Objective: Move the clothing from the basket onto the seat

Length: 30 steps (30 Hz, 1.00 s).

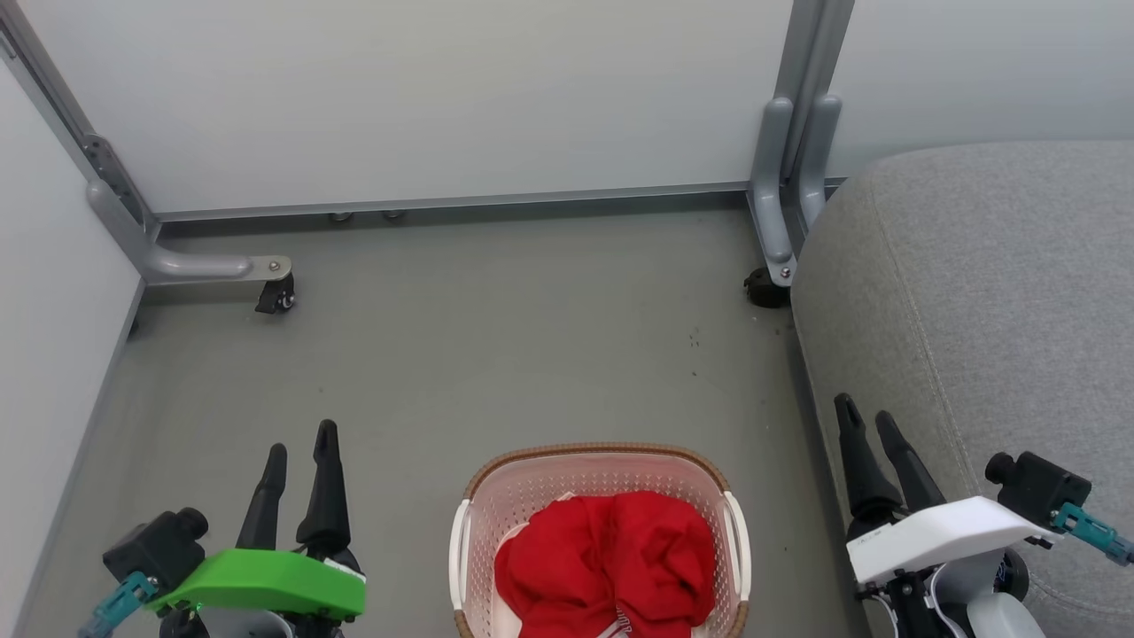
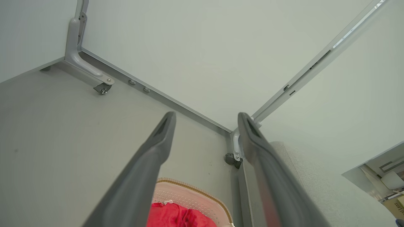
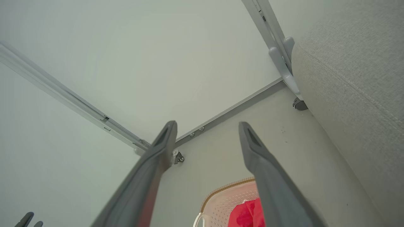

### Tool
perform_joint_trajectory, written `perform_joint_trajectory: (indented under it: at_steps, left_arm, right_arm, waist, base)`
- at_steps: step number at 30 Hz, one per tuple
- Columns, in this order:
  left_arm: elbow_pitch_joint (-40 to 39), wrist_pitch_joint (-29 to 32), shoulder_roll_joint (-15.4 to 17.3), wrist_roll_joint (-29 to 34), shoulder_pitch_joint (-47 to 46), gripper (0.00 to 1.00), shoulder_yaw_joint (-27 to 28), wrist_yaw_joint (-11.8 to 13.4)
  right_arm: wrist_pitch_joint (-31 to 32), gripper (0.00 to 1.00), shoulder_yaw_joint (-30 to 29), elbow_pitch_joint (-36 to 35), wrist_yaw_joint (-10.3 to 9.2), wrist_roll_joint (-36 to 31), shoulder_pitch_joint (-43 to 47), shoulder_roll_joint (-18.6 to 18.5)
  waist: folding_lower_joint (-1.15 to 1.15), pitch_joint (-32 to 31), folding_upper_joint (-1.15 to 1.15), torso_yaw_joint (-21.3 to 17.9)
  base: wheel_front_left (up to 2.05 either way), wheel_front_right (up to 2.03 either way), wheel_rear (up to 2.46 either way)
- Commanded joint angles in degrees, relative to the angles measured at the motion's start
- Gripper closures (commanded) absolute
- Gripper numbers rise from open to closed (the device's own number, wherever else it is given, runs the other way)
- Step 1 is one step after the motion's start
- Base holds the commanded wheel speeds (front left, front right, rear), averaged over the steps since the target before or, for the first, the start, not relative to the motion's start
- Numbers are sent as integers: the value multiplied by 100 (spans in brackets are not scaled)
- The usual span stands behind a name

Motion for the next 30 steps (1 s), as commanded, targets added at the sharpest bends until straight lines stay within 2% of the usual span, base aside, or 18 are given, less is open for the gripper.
perform_joint_trajectory:
  at_steps: [1, 23, 30]
  left_arm:
    - [-72, -65, 55, 219, 24, 0, -19, -18]
    - [-173, -413, 26, 1475, 162, 0, -128, -96]
    - [-230, -502, 20, 1498, 225, 0, -32, -25]
  right_arm:
    - [-82, 0, 42, -100, 2, -209, 18, -29]
    - [-424, 0, 248, -207, 3, -1479, 153, -41]
    - [-521, 0, 186, -258, 3, -1667, 176, -45]
  waist:
    - [0, -4, 0, 3]
    - [0, -9, 0, 77]
    - [0, -23, 0, 92]
  base:
    - [0, 0, 0]
    - [0, 0, 0]
    - [0, 0, 0]
